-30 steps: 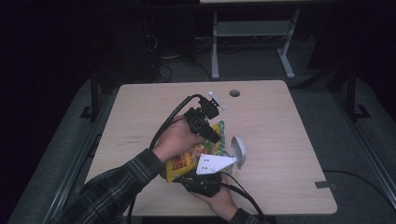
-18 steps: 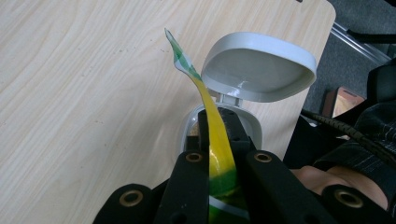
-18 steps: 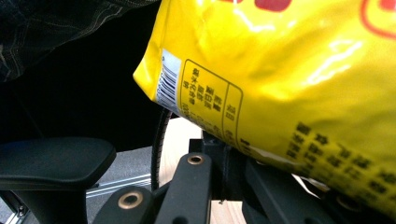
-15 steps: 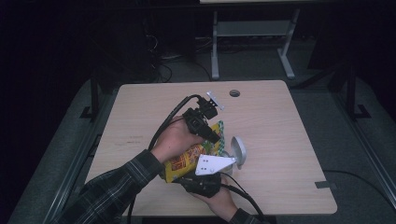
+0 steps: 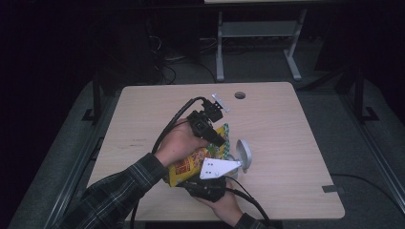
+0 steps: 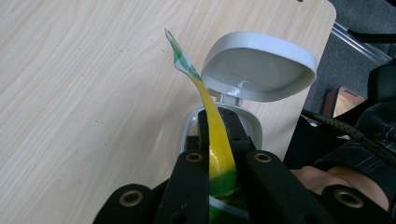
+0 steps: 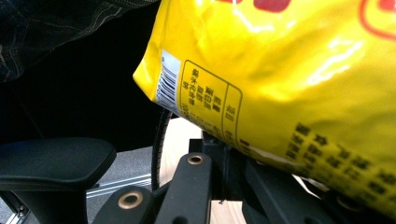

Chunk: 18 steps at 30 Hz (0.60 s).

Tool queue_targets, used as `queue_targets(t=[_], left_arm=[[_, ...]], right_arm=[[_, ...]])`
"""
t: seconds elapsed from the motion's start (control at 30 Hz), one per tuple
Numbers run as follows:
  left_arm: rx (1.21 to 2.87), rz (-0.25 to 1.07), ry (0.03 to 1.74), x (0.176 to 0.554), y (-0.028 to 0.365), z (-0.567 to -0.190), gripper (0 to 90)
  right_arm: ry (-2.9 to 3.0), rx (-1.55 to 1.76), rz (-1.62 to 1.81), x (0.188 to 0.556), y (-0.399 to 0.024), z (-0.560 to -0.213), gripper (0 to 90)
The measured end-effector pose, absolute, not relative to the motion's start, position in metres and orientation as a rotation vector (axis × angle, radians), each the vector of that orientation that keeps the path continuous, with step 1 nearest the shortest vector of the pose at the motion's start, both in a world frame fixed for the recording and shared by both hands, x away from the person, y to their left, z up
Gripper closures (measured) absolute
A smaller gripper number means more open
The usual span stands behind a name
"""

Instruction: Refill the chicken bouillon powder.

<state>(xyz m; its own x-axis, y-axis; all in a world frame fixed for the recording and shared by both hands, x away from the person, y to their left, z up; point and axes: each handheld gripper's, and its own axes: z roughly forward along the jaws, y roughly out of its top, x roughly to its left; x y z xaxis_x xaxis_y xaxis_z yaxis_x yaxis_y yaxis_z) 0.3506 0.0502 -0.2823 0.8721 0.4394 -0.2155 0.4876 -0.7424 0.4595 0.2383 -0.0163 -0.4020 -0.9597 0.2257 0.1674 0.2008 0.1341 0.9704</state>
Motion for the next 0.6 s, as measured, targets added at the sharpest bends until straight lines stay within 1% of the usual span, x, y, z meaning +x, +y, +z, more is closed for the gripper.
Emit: queue_targets(t=[0.6], left_arm=[[2.543,-0.124,0.670,0.3516,0.0469,-0.2832,89.8]], right_arm=[[2.343,0.453,2.023,0.2389,-0.0173,-0.4020,90.0]])
